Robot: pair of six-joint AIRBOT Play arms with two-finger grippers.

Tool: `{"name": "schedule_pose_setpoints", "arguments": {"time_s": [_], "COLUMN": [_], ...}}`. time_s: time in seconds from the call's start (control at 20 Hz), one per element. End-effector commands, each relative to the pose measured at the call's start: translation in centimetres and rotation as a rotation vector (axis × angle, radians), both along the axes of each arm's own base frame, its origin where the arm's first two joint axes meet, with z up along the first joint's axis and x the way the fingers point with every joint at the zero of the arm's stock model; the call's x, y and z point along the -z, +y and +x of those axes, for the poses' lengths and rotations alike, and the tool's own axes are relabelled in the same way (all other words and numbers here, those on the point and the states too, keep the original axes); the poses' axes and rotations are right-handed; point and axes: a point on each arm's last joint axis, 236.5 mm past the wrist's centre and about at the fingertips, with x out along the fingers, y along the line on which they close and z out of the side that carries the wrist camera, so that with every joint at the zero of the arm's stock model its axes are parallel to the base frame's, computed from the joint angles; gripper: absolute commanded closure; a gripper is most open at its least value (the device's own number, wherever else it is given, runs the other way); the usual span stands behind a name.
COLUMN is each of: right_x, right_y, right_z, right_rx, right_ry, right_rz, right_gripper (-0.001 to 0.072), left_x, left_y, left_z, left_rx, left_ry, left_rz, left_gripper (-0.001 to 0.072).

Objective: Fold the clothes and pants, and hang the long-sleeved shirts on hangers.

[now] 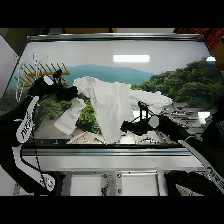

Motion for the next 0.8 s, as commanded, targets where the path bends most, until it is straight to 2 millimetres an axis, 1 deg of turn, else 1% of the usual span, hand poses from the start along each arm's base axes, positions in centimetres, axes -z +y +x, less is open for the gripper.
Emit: {"name": "schedule_pose_setpoints", "arguments": {"time_s": [0.0,0.05,0.1,0.15,0.2,0.25,0.3,0.35,0.4,0.45,0.5,0.55,0.6,0.65,0.7,0.75], "right_x": [0.0,0.0,-0.1,-0.2,-0.7,-2.0,-3.9,-7.1,-10.9,-15.7,-20.3,-25.4,-30.0,-34.7,-38.7,-42.4], "right_y": [1.0,1.0,1.0,0.8,0.5,0.0,-0.7,-1.7,-2.6,-3.6,-4.8,-6.2,-7.4,-8.7,-9.8,-11.0], "right_z": [1.8,2.1,2.4,2.7,3.2,3.9,4.7,5.7,6.5,7.0,7.2,7.1,6.8,6.1,5.0,3.7], "right_rx": [0.056,0.063,0.07,0.07,0.052,0.015,-0.032,-0.095,-0.162,-0.209,-0.211,-0.194,-0.171,-0.133,-0.09,-0.047], "right_ry": [-0.063,-0.076,-0.087,-0.098,-0.125,-0.161,-0.201,-0.265,-0.346,-0.432,-0.508,-0.603,-0.702,-0.811,-0.904,-0.995], "right_rz": [0.029,0.029,0.03,0.029,0.021,0.012,0.002,-0.004,-0.002,0.002,0.009,0.013,0.01,0.007,0.006,0.001], "right_gripper": [0.0132,0.0329,0.0534,0.0684,0.0692,0.0692,0.0692,0.0692,0.0692,0.0692,0.0692,0.0692,0.0692,0.0692,0.0692,0.0693], "left_x": [0.3,0.3,0.2,-0.4,-1.8,-4.0,-7.5,-11.9,-17.6,-24.0,-30.2,-36.8,-42.6,-47.8,-52.6,-56.2], "left_y": [0.1,0.1,0.0,-0.1,0.0,0.3,0.9,1.8,2.7,3.6,4.1,4.5,4.5,4.2,3.8,3.4], "left_z": [-0.3,-0.6,-0.8,-0.9,-0.6,0.0,1.0,2.0,2.8,2.9,2.2,0.7,-1.3,-3.8,-7.0,-10.0], "left_rx": [0.004,0.008,0.013,0.016,0.018,0.01,0.007,0.016,0.009,-0.005,-0.012,-0.018,-0.023,-0.025,-0.026,-0.024], "left_ry": [0.022,0.031,0.038,0.034,0.006,-0.052,-0.142,-0.248,-0.369,-0.495,-0.615,-0.749,-0.871,-0.987,-1.099,-1.187], "left_rz": [-0.004,-0.005,-0.007,-0.009,-0.006,-0.001,0.009,0.026,0.041,0.053,0.069,0.089,0.104,0.119,0.132,0.141], "left_gripper": [0.0634,0.0694,0.0695,0.0695,0.0695,0.0695,0.0695,0.0695,0.0695,0.0694,0.0694,0.0694,0.0694,0.0694,0.0694,0.0694]}}
